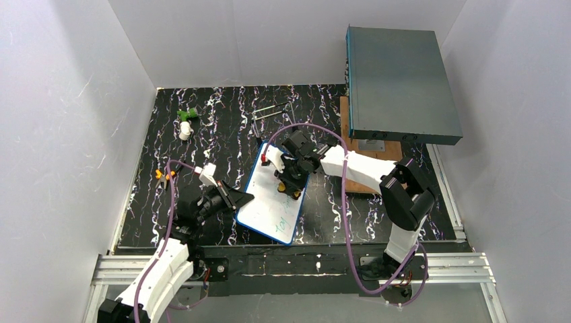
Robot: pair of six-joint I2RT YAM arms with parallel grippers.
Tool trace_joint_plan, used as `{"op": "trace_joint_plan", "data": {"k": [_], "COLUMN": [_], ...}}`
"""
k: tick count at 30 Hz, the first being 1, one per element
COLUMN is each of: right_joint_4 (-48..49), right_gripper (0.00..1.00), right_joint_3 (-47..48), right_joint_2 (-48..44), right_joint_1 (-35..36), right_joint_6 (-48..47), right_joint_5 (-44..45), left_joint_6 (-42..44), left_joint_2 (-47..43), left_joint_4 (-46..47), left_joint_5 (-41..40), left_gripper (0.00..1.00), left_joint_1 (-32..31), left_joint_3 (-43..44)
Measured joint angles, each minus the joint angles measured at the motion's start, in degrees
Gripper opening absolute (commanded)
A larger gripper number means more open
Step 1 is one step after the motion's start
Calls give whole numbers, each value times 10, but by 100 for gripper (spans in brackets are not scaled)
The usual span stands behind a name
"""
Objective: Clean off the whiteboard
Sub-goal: Erase the whiteboard at the center of the board.
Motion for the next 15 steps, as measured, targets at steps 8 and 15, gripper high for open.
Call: {"op": "trace_joint_plan", "data": {"k": [8, 15], "right_joint_4": [-7, 2], "right_gripper": [1, 1], "right_joint_3": [0, 0], "right_joint_2": [-12, -17], "right_joint_1": [27, 29], "right_joint_6": [0, 32], "right_joint_5": [-20, 10], "left_joint_6": [2, 3], "left_joint_2": [7, 11], "left_joint_4": [7, 12], "left_joint_5": [14, 19], "left_gripper": [0, 0], "left_joint_1": [0, 0], "left_joint_3": [1, 1]}}
